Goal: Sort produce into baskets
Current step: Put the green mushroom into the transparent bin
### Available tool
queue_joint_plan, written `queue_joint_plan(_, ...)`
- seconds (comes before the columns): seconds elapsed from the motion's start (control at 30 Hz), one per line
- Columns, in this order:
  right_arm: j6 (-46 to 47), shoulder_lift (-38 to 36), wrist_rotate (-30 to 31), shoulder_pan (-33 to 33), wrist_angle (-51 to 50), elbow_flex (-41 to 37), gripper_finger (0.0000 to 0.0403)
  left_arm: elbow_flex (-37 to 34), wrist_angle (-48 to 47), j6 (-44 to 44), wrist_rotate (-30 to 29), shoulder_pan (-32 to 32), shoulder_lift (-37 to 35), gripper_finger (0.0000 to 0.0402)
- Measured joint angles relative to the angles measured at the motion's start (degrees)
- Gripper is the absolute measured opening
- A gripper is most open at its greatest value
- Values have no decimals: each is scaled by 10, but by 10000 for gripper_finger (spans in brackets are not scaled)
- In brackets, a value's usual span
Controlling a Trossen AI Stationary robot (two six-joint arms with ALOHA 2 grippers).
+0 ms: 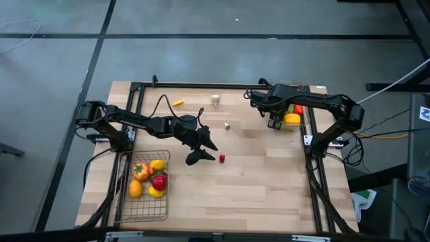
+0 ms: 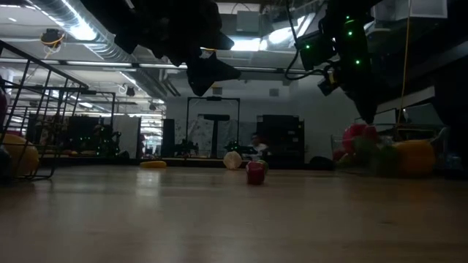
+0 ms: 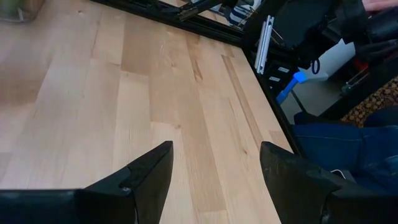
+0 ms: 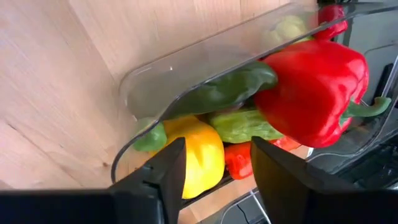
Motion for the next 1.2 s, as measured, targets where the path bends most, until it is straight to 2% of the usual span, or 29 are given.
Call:
queue_joint_plan(0.3,-35,0,-23,1,32,30,201,0,0,12,0,0,0,237)
queue_joint_plan(0.47,-43,0,-62,0,106,68,202,0,0,13,0,0,0,237)
queue_joint_plan(0.53,-21,0,-117,0,162,73,202,0,0,13,-1,0,0,237)
queue_joint_plan(0.7,51,4,-328,7,327,57,202,0,0,21,-25,0,0,237)
queue_joint_plan(0.77,60,11,-357,18,381,41,202,0,0,28,-32,0,0,237)
queue_joint_plan(0.97,58,47,-321,63,481,3,202,0,-9,35,-34,0,0,237)
queue_joint_plan(1.2,23,109,-267,92,526,-5,202,0,-53,35,-35,0,0,237)
